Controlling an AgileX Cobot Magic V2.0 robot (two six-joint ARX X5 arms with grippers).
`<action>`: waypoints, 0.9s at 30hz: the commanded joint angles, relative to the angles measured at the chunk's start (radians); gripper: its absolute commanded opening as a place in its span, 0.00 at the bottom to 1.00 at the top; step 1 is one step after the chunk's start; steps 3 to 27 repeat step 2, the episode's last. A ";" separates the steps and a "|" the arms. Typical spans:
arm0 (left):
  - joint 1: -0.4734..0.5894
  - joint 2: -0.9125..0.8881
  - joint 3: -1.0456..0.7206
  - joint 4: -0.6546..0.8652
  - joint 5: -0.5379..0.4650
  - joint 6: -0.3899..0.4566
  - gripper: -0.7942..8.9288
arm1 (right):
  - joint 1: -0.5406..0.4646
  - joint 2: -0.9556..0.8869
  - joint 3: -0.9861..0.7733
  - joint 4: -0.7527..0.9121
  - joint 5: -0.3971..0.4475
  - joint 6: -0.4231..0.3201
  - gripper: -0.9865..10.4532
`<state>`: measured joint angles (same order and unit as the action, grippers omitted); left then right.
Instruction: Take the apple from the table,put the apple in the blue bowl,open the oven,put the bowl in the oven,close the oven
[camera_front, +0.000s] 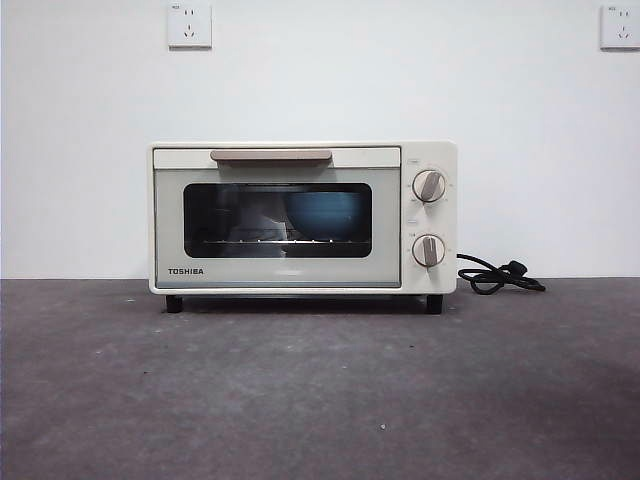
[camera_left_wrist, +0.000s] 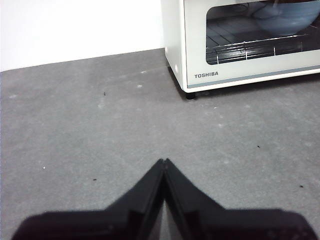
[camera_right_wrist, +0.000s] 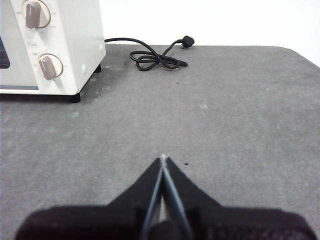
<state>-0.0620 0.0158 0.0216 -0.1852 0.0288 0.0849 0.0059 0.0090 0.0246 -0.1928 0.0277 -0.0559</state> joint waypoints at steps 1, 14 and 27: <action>-0.002 0.000 -0.011 0.013 0.000 -0.007 0.08 | -0.001 0.000 -0.011 0.008 0.004 0.011 0.09; -0.002 0.000 -0.011 0.013 0.000 -0.007 0.08 | -0.001 0.000 -0.011 0.008 0.004 0.011 0.09; -0.002 0.000 -0.011 0.013 0.000 -0.007 0.08 | -0.001 0.000 -0.011 0.008 0.004 0.011 0.09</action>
